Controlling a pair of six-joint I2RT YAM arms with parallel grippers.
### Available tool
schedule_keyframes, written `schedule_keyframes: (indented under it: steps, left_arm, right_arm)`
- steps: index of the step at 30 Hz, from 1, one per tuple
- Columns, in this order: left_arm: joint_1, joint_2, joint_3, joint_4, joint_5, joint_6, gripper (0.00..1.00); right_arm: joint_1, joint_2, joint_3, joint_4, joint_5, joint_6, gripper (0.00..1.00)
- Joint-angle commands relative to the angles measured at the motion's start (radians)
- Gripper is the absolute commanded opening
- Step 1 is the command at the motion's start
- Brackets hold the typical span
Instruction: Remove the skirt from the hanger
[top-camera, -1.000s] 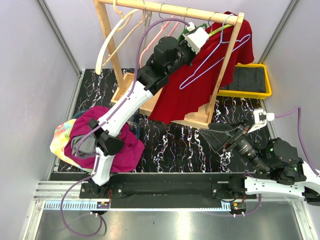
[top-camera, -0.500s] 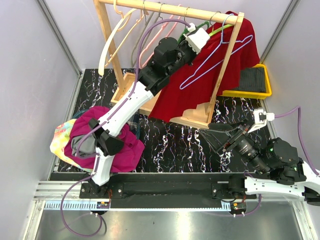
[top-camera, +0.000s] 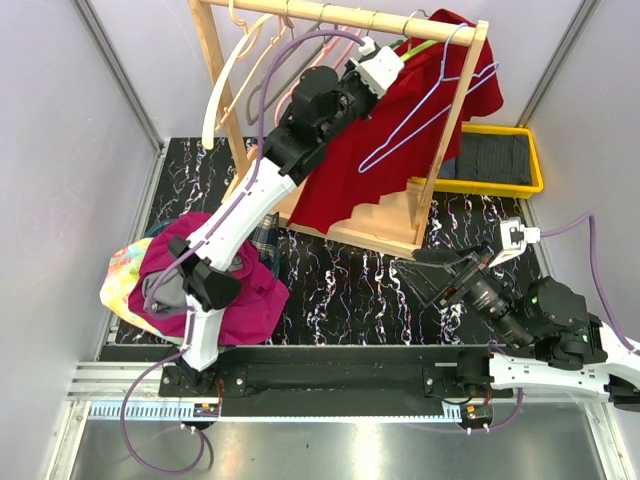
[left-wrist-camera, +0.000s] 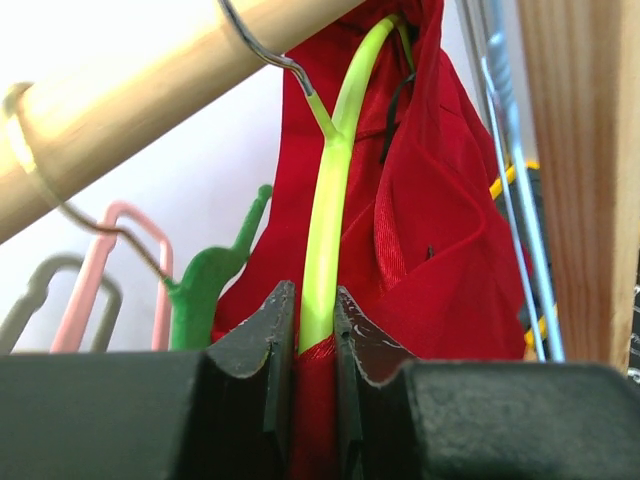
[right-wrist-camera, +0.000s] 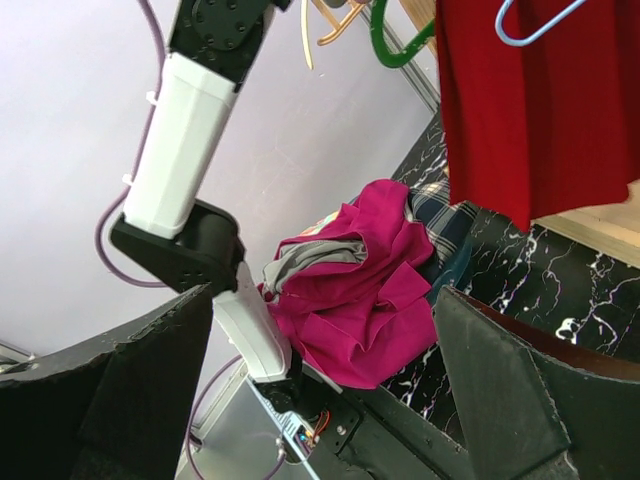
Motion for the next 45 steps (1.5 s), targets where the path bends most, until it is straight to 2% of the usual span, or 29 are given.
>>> schedule_keyframes:
  steps: [1,4,8,13,16,22,25,28,34,39,45]
  left_arm:
    - [0.042,-0.245,-0.037,0.34,-0.043,-0.023,0.0]
    - [0.051,-0.258,-0.019,0.348,-0.039,-0.02,0.0]
    - [0.055,-0.189,0.117,0.332,-0.034,-0.037,0.0]
    - [0.048,-0.17,0.118,0.366,-0.012,-0.066,0.0]
    - [0.048,-0.211,0.078,0.36,-0.023,-0.071,0.0]
    - [0.047,-0.383,-0.15,0.282,-0.028,-0.072,0.0]
    - [0.045,-0.542,-0.369,0.231,-0.028,-0.081,0.0]
    - [0.042,-0.654,-0.521,0.185,-0.038,-0.088,0.0]
    - [0.03,-0.776,-0.687,0.039,-0.045,-0.151,0.0]
    - [0.01,-0.852,-0.76,-0.115,-0.013,-0.17,0.0]
    - [-0.03,-1.015,-0.935,-0.224,0.072,-0.08,0.0]
  right_arm:
    - [0.007,0.008,-0.012,0.019,0.014,0.014,0.99]
    - [0.008,0.016,-0.018,0.03,0.014,0.013,1.0]
    - [0.007,0.036,-0.016,0.031,0.01,0.013,1.0]
    - [0.008,0.022,-0.032,0.03,0.025,0.016,1.0]
    - [0.008,0.018,-0.032,0.025,0.03,0.016,1.0]
    - [0.007,0.042,-0.006,0.031,0.036,-0.01,1.0]
    - [0.008,0.057,0.031,0.036,0.036,-0.036,1.0]
    - [0.008,0.058,0.068,0.04,0.031,-0.056,1.0]
    - [0.007,0.068,0.12,0.037,0.031,-0.085,1.0]
    - [0.008,0.09,0.152,0.031,0.019,-0.087,1.0]
    - [0.008,0.126,0.217,0.044,0.008,-0.125,1.0]
